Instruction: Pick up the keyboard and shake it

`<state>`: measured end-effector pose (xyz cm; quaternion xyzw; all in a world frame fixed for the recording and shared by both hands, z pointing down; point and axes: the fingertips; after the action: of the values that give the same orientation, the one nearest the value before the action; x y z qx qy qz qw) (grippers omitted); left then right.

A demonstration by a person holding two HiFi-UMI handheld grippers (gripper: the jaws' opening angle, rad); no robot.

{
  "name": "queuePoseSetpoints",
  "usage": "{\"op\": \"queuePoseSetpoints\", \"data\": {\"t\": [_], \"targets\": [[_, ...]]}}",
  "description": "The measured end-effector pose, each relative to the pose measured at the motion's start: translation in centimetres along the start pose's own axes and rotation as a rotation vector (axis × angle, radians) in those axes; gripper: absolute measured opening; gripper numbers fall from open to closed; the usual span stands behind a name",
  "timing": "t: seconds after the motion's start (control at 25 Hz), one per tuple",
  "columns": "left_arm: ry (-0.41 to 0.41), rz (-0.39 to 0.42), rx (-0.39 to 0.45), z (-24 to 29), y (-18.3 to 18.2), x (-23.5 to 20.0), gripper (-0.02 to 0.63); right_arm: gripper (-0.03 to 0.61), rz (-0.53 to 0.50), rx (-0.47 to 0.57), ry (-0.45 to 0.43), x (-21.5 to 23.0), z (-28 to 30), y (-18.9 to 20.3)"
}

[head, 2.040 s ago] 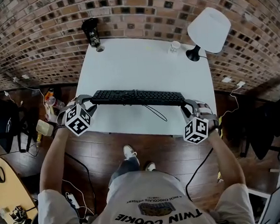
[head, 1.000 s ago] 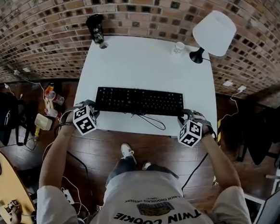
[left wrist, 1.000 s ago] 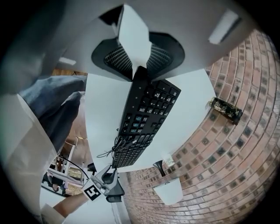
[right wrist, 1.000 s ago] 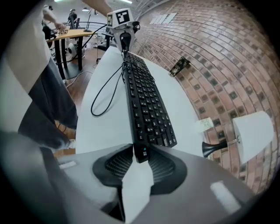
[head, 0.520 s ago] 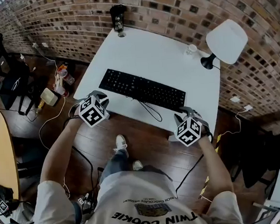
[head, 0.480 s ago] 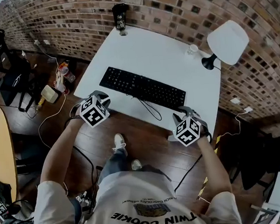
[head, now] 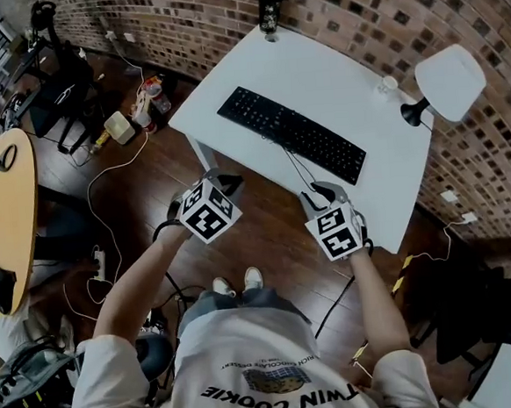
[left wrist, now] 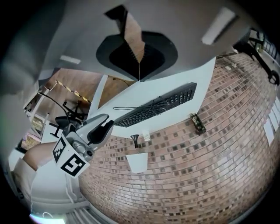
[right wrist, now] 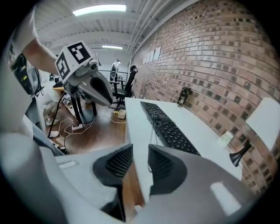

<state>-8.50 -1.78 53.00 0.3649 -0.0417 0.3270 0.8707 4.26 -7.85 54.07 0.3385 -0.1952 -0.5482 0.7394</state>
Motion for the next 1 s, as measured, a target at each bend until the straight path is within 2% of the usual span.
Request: {"op": "queuePoseSetpoints", "data": {"t": [0.36, 0.64, 0.8, 1.0], "targets": [[-0.097, -0.172, 0.089, -6.4, 1.7, 6.0, 0.008, 0.107, 0.108, 0.063, -0.083, -11.1, -2.2, -0.4], [-0.165, -0.305, 0.185, -11.8, 2.2, 10.9, 0.008, 0.083, 0.249, 0.134, -0.113, -18.5, -5.5, -0.6], [-0.209, -0.362, 0.230, -14.2, 2.5, 13.2, 0.008, 0.058, 0.362, 0.167, -0.124, -21.7, -7.4, -0.2], [-0.245, -0.455, 0.263, -16.5, 2.3, 15.6, 0.008, 0.030, 0.455, 0.180, -0.152, -24.4, -9.6, 1.1]]}}
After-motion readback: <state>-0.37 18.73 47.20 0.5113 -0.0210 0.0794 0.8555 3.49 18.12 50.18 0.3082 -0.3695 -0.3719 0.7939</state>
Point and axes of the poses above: the fingertips, and each gripper's own axes: z forward along the fingers, x to its right, y out of its underside, and after that the axes turned 10 degrees about z, right-handed
